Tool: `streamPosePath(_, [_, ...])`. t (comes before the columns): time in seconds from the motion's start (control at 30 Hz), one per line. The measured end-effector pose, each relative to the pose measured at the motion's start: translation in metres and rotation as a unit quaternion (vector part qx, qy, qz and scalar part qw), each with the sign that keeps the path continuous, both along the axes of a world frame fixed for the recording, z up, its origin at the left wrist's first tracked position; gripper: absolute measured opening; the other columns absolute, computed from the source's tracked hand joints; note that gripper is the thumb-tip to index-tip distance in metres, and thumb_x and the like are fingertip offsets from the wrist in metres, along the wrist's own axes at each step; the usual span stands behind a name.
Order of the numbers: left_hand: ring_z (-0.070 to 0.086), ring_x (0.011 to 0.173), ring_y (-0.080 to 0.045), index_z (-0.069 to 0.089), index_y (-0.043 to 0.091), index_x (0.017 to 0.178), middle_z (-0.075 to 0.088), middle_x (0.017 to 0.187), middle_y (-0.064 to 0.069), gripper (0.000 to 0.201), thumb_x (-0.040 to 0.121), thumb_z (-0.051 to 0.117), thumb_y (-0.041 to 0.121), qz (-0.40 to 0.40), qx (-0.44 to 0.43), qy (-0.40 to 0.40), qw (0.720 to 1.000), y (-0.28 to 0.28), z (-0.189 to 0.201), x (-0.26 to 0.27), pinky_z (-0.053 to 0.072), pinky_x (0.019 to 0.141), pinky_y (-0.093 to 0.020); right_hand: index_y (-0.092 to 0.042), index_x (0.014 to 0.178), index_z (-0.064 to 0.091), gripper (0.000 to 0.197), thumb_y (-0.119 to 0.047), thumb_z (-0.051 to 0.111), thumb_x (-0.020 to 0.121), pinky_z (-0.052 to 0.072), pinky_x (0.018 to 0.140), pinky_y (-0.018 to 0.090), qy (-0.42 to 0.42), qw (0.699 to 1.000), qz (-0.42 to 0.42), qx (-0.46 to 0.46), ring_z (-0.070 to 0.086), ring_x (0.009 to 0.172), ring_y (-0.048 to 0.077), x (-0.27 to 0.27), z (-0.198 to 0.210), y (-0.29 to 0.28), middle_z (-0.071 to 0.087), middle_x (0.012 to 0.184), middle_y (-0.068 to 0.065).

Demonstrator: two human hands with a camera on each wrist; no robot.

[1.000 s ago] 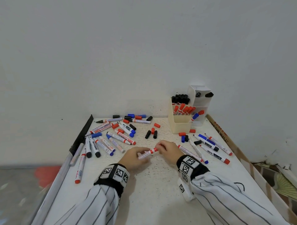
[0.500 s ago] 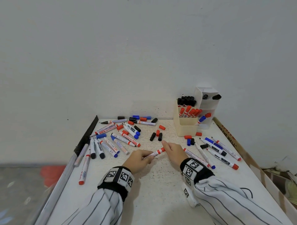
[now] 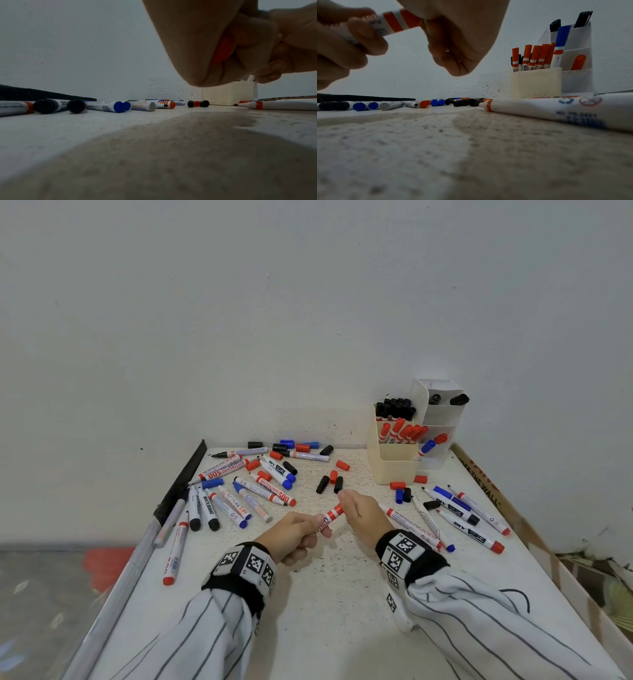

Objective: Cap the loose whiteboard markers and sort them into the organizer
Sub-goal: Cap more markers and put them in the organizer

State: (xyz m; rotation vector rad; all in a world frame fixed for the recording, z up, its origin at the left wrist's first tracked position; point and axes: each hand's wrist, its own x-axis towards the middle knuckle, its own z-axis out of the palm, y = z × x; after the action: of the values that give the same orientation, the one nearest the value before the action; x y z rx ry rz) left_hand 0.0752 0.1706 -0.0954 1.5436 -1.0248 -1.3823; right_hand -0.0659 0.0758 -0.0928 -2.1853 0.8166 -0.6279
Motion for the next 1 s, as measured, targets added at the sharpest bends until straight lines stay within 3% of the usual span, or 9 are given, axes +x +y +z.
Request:
streamPosePath(0.17, [0.023, 0.034, -0.005, 0.064, 0.017, 0.081, 0.04, 0.045, 0.01, 0.033, 0.097, 0.042, 0.035, 0.014, -0.02, -0.063, 0.998, -0.003, -0.004, 0.001, 0.018, 0.036, -0.015, -0.035, 0.067, 0.033, 0.035, -0.028, 0.03, 0.101, 0.031, 0.054, 0.014, 0.024, 1.0, 0.008, -0.004, 0.036, 0.055, 0.001, -0.001, 0.003, 0.003, 0.036, 0.06, -0.01])
streamPosePath(0.33, [0.032, 0.036, -0.005, 0.064, 0.018, 0.08, 0.046, 0.055, 0.006, 0.023, 0.092, 0.053, 0.034, 0.004, -0.029, -0.142, 0.989, -0.003, -0.003, 0.0, 0.027, 0.038, -0.018, -0.03, 0.065, 0.036, 0.036, -0.032, 0.03, 0.101, 0.028, 0.056, 0.02, 0.053, 0.999, 0.008, 0.008, 0.036, 0.057, 0.006, 0.0, 0.0, 0.002, 0.037, 0.061, -0.006])
streamPosePath(0.43, [0.042, 0.051, -0.001, 0.063, 0.019, 0.093, 0.053, 0.071, 0.007, 0.007, 0.088, 0.061, 0.024, -0.011, -0.041, -0.208, 0.977, -0.003, -0.003, -0.001, 0.034, 0.051, -0.017, -0.027, 0.065, 0.037, 0.037, -0.035, 0.029, 0.1, 0.028, 0.055, 0.021, 0.06, 0.998, 0.001, 0.013, 0.035, 0.055, 0.008, -0.001, -0.001, 0.001, 0.036, 0.06, -0.006])
streamPosePath(0.53, [0.048, 0.07, -0.002, 0.061, 0.023, 0.101, 0.056, 0.095, 0.004, 0.016, 0.086, 0.062, 0.016, 0.013, -0.063, -0.235, 0.97, -0.004, -0.006, 0.001, 0.039, 0.064, -0.02, -0.03, 0.064, 0.038, 0.037, -0.038, 0.03, 0.1, 0.029, 0.055, 0.022, 0.077, 0.997, -0.009, 0.007, 0.036, 0.055, 0.007, -0.003, -0.003, -0.002, 0.038, 0.06, -0.007])
streamPosePath(0.6, [0.051, 0.081, -0.007, 0.061, 0.024, 0.099, 0.056, 0.097, 0.005, 0.014, 0.086, 0.063, 0.018, 0.019, -0.076, -0.249, 0.965, -0.004, -0.006, 0.002, 0.041, 0.072, -0.023, -0.029, 0.064, 0.039, 0.038, -0.04, 0.031, 0.099, 0.03, 0.055, 0.024, 0.08, 0.997, -0.02, -0.004, 0.037, 0.055, 0.008, -0.004, -0.003, -0.005, 0.04, 0.059, -0.007])
streamPosePath(0.77, [0.051, 0.06, -0.006, 0.06, 0.019, 0.104, 0.057, 0.086, 0.0, 0.014, 0.091, 0.057, 0.023, 0.009, -0.087, -0.21, 0.974, -0.004, -0.005, 0.002, 0.045, 0.054, -0.012, -0.017, 0.075, 0.053, 0.037, -0.038, 0.033, 0.099, 0.031, 0.058, 0.025, 0.034, 0.999, -0.04, 0.013, 0.038, 0.058, 0.011, -0.013, 0.004, -0.01, 0.04, 0.061, -0.004])
streamPosePath(0.87, [0.057, 0.062, -0.005, 0.058, 0.02, 0.115, 0.062, 0.093, 0.004, 0.023, 0.093, 0.052, 0.025, 0.023, -0.08, -0.2, 0.976, -0.004, -0.004, 0.002, 0.045, 0.055, -0.013, -0.02, 0.064, 0.044, 0.038, -0.034, 0.035, 0.099, 0.03, 0.054, 0.022, -0.025, 0.997, -0.077, 0.013, 0.035, 0.055, 0.01, -0.029, 0.01, -0.017, 0.036, 0.057, -0.005])
streamPosePath(1.0, [0.059, 0.066, -0.006, 0.053, 0.022, 0.124, 0.061, 0.102, 0.006, 0.03, 0.094, 0.051, 0.024, 0.02, -0.079, -0.208, 0.975, -0.007, 0.002, -0.011, 0.045, 0.055, -0.013, -0.014, 0.07, 0.047, 0.035, -0.032, 0.037, 0.098, 0.033, 0.053, 0.02, -0.063, 0.992, -0.112, -0.001, 0.038, 0.054, 0.012, -0.055, 0.02, -0.035, 0.041, 0.059, -0.001])
